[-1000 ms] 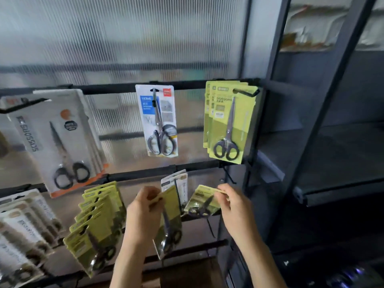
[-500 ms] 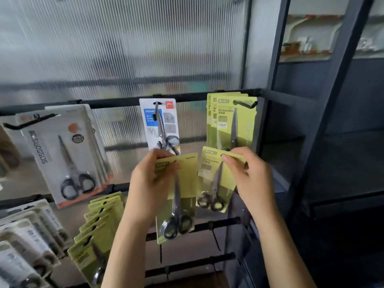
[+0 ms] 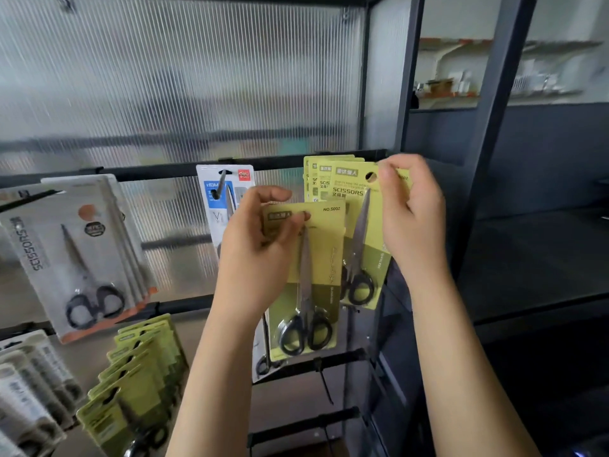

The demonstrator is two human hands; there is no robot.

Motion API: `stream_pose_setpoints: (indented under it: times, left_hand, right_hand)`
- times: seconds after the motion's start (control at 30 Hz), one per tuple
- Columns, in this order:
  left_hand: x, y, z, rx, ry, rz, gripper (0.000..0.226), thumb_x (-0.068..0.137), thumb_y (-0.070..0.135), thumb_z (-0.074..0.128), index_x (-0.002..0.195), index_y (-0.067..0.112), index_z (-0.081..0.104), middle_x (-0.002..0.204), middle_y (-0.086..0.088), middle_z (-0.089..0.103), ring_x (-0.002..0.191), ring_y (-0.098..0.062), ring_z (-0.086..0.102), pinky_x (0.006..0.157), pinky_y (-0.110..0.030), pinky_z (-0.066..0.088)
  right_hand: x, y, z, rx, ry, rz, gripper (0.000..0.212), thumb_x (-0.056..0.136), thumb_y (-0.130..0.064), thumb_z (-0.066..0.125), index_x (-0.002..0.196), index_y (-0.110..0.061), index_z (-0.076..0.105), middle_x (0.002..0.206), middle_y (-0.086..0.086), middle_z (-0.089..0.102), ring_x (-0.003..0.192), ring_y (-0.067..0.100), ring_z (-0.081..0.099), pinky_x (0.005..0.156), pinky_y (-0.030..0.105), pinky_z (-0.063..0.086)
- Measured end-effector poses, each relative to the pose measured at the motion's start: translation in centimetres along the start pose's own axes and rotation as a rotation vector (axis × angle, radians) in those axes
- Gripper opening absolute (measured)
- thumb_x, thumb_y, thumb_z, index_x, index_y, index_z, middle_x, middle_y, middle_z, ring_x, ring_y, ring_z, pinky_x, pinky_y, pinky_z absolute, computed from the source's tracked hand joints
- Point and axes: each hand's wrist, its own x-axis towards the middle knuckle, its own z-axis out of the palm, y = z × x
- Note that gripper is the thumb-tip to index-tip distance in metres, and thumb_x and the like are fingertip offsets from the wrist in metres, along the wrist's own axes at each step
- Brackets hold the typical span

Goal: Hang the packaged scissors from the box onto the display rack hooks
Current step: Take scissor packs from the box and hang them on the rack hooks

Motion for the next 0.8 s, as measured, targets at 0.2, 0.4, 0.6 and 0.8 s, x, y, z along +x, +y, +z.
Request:
stream_pose_setpoints:
  times: [0.2,0.4,0.6,0.8]
  left_hand:
    - [-0.4,-0.1,0.4,-0.051,0.025,0.006,0.015,0.088,0.005,0.062,0.088,0.019,0.056,0.078,0.007,0.063,0.072,-0.002,0.061,0.062,-0.016,0.047]
    - [-0.4,-0.4,1.0,-0.027,0.022,0.025,0.017,0.089,0.003,0.061,0.087,0.019,0.055,0.080,0.006,0.061,0.073,0.000,0.061,0.063,-0.014,0.045]
    - [1.1,-0.3,2.2,0.017,0.009,0.033,0.018,0.089,0.003,0.060,0.088,0.020,0.055,0.084,0.005,0.064,0.080,-0.003,0.064,0.068,-0.018,0.047]
    - [2.1,0.4,3.7,0.042,-0.025,0.057,0.016,0.088,0.008,0.062,0.089,0.023,0.056,0.087,-0.003,0.069,0.079,-0.018,0.063,0.066,-0.040,0.051]
  right_hand:
    - [1.4,0.4,-0.1,-0.028,-0.076,0.082,0.015,0.099,-0.018,0.045,0.099,-0.010,0.057,0.071,-0.011,0.050,0.056,-0.001,0.042,0.055,0.011,0.033]
    - [1.8,1.5,0.4,-0.030,-0.144,0.147,0.013,0.098,-0.019,0.046,0.096,-0.013,0.058,0.075,-0.014,0.052,0.060,-0.003,0.046,0.057,0.011,0.034]
    - [2.7,2.8,1.1,-0.006,-0.193,0.173,0.010,0.098,-0.017,0.046,0.092,-0.020,0.054,0.078,-0.016,0.051,0.059,-0.012,0.045,0.056,0.005,0.034]
    - [3.2,3.9,1.4,0.061,-0.158,0.183,0.009,0.094,-0.019,0.055,0.101,-0.014,0.057,0.085,-0.017,0.056,0.073,-0.015,0.051,0.063,0.006,0.038]
